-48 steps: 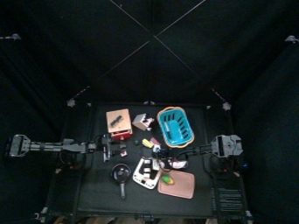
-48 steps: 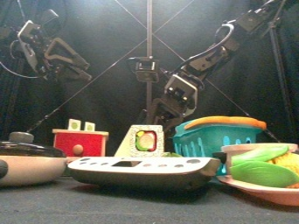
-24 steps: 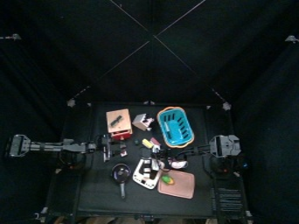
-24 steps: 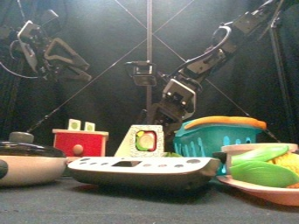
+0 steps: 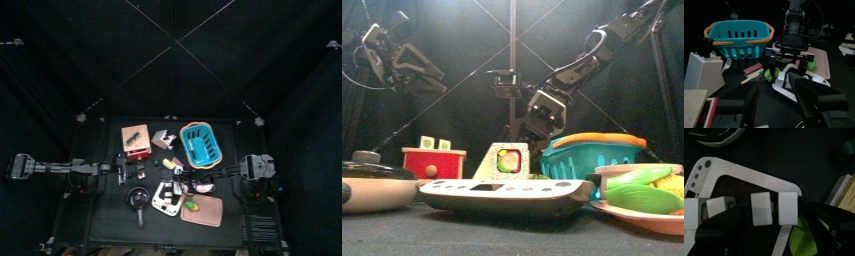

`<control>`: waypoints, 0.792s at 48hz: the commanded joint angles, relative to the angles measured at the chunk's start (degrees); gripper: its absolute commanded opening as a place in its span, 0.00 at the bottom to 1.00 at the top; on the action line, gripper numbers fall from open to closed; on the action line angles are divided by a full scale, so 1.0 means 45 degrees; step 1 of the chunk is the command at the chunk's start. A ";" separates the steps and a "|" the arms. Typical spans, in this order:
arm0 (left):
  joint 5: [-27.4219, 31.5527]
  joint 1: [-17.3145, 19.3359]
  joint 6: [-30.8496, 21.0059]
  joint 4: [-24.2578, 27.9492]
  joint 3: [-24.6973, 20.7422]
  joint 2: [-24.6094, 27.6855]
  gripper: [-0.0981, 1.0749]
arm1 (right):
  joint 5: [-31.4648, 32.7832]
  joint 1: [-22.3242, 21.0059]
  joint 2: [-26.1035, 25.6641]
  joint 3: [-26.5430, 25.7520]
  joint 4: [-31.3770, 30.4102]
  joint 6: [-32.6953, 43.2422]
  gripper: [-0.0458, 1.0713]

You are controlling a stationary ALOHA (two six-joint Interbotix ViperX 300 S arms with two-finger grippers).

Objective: Grab white sushi pieces

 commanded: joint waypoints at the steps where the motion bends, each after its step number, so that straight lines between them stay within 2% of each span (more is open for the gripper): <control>1: -0.0098 0.0020 0.0000 -0.0020 -0.0137 0.0020 0.80 | -0.0039 -0.0020 -0.0312 -0.0273 0.0000 0.0000 0.95; 33: -0.0098 0.0020 0.0000 -0.0020 -0.0156 0.0020 0.80 | -0.0059 -0.0020 -0.0312 -0.0273 0.0000 -0.0020 0.95; 38: -0.0098 0.0020 0.0000 -0.0020 -0.0156 0.0020 0.80 | -0.0059 -0.0039 -0.0312 -0.0293 -0.0020 -0.0020 0.92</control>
